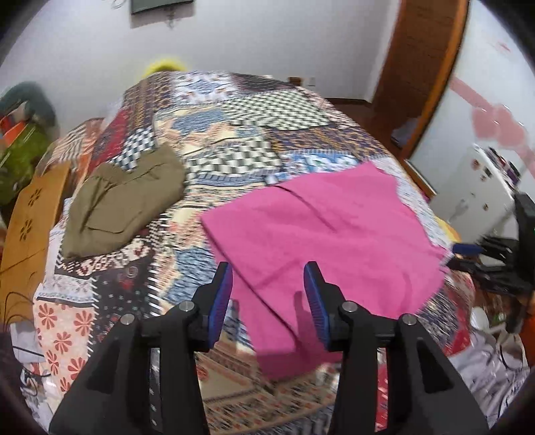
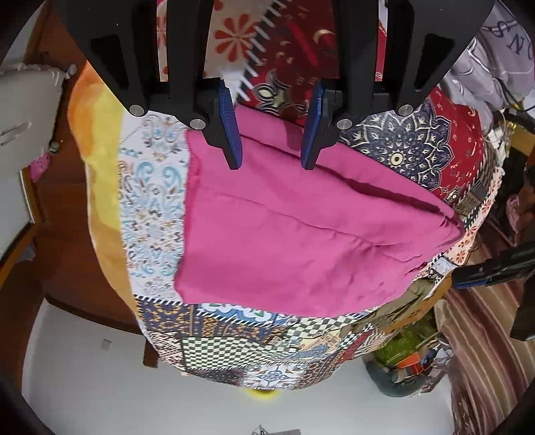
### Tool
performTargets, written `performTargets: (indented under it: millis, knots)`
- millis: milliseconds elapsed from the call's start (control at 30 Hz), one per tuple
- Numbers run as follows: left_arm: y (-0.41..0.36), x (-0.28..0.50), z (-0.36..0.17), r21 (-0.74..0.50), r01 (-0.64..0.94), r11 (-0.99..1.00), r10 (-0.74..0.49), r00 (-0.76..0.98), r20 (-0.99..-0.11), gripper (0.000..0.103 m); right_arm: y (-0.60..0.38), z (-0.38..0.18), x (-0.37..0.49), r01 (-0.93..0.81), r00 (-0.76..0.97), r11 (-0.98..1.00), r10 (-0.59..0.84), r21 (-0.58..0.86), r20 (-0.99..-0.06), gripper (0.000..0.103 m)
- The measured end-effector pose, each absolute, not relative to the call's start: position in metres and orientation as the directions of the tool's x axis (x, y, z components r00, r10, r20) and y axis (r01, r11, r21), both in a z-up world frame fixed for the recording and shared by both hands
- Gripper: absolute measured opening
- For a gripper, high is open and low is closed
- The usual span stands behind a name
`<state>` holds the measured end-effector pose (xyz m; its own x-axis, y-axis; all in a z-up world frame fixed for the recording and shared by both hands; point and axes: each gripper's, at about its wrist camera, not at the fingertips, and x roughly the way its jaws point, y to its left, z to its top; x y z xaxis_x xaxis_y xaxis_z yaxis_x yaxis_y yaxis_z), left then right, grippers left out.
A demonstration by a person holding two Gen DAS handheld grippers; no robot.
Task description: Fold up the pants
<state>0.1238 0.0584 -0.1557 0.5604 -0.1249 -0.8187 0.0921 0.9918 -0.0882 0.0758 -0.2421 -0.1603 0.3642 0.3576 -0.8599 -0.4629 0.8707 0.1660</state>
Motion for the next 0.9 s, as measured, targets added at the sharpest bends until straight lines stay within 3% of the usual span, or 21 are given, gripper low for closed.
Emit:
performTargets:
  millis: [300,400,700,733,867,900]
  knots:
    - [0.086,0.163,-0.190,-0.110,-0.006,0.994,-0.092,0.500,-0.861,0.044,-0.253,-0.181,0.085,-0.411,0.338,0.900,0.302,0.149,-0.891,0.033]
    - [0.084,0.171,-0.202,-0.098,-0.006,0.995,-0.084,0.478,-0.874,0.044,-0.256,-0.184,0.088,-0.391,0.349,0.911,0.280,0.133,-0.894,0.049]
    - [0.076,0.181,-0.216,-0.101,0.010,0.995,-0.093,0.470,-0.878,0.044,-0.256,-0.195,0.092,-0.406,0.336,0.900,0.306,0.157,-0.890,0.050]
    - [0.076,0.182,-0.216,-0.100,0.012,0.995,-0.094,0.470,-0.878,0.044,-0.257,-0.195,0.092,-0.402,0.338,0.901,0.313,0.165,-0.888,0.048]
    - [0.072,0.183,-0.215,-0.109,0.041,0.993,-0.115,0.478,-0.871,0.021,-0.256,-0.194,0.092,-0.406,0.338,0.897,0.324,0.174,-0.883,0.015]
    - [0.070,0.182,-0.215,-0.092,0.044,0.995,-0.102,0.486,-0.868,0.018,-0.255,-0.194,0.092,-0.411,0.340,0.896,0.322,0.168,-0.884,0.012]
